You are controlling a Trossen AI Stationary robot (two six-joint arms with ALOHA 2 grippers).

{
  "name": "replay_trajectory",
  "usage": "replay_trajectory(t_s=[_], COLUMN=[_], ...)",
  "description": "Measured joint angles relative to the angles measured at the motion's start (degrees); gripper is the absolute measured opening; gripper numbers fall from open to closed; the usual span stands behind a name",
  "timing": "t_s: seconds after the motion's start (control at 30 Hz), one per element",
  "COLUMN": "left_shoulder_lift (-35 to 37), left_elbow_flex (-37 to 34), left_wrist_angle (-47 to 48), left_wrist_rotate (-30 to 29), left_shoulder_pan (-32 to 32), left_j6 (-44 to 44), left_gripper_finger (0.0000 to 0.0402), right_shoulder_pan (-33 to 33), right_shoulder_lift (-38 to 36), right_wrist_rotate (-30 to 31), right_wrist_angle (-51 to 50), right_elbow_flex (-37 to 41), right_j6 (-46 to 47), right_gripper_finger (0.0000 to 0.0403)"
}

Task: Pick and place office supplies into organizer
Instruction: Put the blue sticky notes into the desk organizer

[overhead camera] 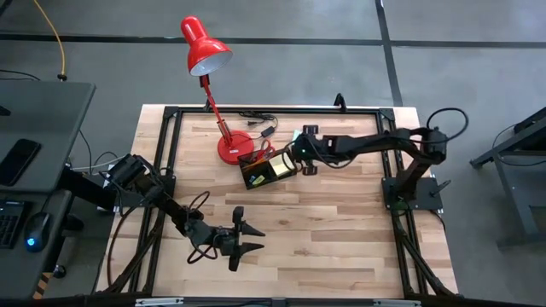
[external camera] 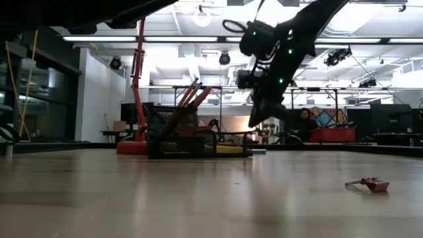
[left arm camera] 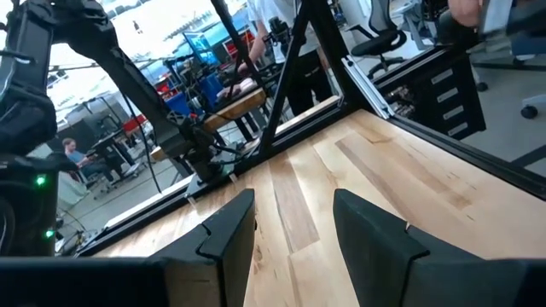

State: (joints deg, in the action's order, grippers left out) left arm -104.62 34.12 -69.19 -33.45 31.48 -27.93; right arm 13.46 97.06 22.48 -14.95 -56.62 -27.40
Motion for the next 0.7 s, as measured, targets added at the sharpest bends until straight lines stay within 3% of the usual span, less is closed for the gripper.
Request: replay_trajectory(t_s=[0.13,0.27,0.4,0.7], left_shoulder_lift=[0.0,0.0,0.0,0.0], left_elbow_flex=[0.0,0.0,0.0,0.0], left_wrist_angle=[0.0,0.1,0.1,0.3], left_wrist_rotate=[0.0,0.0,0.0,0.0], left_shoulder_pan=[0.0,0.0,0.0,0.0], left_j6=[0.1,0.0,0.0,0.1], left_gripper_finger=[0.0152,0.0152,0.0152,0.0152], right_shoulder_pan=[0.6,3.8,6.0,17.0], right_shoulder_lift=[-0.7,-1.2,-1.2,-1.5], right_wrist_rotate=[2.0,-11.7,-9.4,-23.6], right_wrist_angle=[-2.9,-2.1,-4.1,-9.9], right_elbow_flex=[-0.1,-0.3,-0.2,-6.0], right_j6=[1.5,4.1,3.1,6.3], right_gripper_finger=[0.0,0.0008,0.0033,0.0195])
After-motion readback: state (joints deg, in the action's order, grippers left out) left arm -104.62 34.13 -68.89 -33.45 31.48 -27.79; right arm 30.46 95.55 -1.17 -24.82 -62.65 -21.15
